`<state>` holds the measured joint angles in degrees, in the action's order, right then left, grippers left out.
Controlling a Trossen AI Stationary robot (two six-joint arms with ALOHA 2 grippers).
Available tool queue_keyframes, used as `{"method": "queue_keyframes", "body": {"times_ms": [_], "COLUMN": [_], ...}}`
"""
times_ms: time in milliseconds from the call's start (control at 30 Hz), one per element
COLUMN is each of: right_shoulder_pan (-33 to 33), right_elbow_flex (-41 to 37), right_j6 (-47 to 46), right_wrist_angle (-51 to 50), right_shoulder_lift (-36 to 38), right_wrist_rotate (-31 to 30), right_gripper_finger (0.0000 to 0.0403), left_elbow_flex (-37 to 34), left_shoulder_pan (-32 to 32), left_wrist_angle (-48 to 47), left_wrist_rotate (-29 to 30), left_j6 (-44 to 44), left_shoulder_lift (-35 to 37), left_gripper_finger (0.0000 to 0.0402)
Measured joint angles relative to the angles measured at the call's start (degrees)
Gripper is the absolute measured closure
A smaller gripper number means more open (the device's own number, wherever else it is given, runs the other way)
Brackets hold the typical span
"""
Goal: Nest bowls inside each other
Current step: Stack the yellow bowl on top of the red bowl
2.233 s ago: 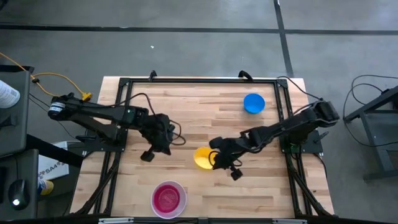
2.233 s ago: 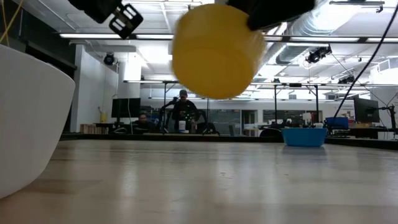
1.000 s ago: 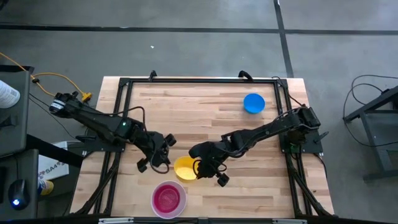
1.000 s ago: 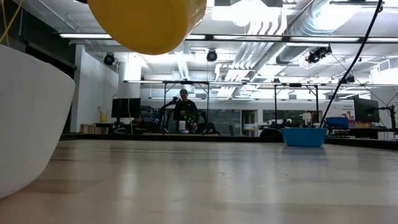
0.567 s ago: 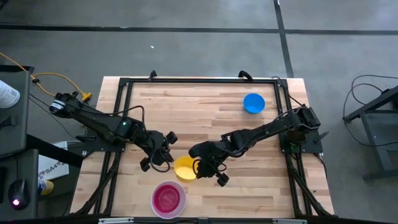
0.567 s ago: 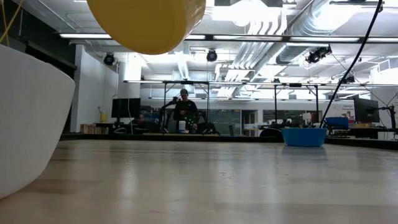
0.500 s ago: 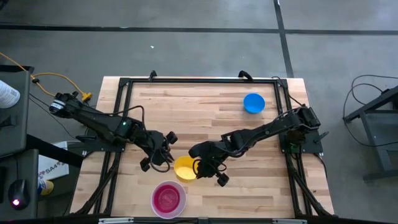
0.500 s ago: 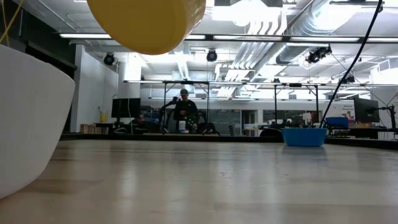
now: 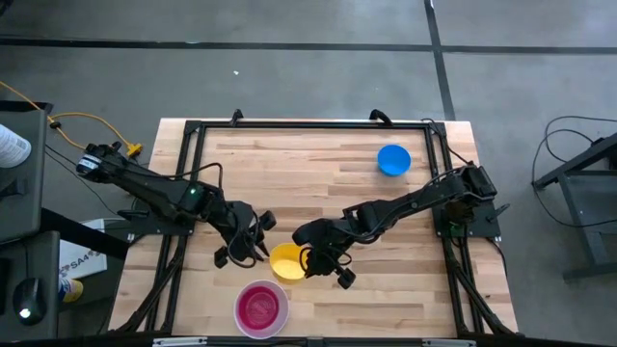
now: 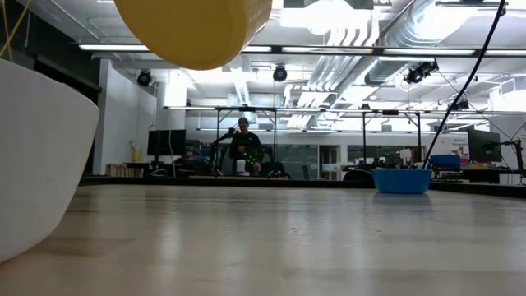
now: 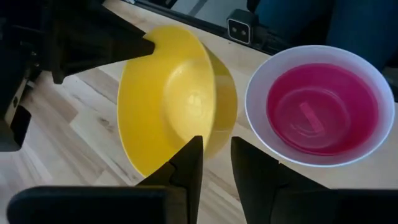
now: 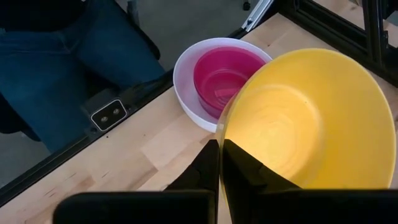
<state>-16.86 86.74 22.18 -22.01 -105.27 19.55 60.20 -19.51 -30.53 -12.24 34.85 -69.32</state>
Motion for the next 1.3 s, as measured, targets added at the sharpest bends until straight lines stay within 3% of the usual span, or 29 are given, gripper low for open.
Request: {"method": "queue_keyframes", "body": {"times_ms": [633,1300], "right_shoulder_pan": [0.00,0.15], "right_elbow_flex": [0.00,0.00], "right_j6": [2.58,3.92], "right_wrist_angle": [3.29,7.70], "right_shoulder_lift": [0.00,-3.49], "right_wrist_rotate": [0.37,1.77], "right_gripper_finger": [0.0400,0.0400], "left_elbow_flex": [0.02,0.04], "left_shoulder_pan": [-0.02,0.00], "left_wrist_angle": [1.02,2.08], "left_wrist_rotate": [-0.43,-10.31], "left_j6": [2.56,7.91], "left_shoulder_lift": [-1.86,-2.08], "left_gripper_finger": [0.0321,0.0321]}}
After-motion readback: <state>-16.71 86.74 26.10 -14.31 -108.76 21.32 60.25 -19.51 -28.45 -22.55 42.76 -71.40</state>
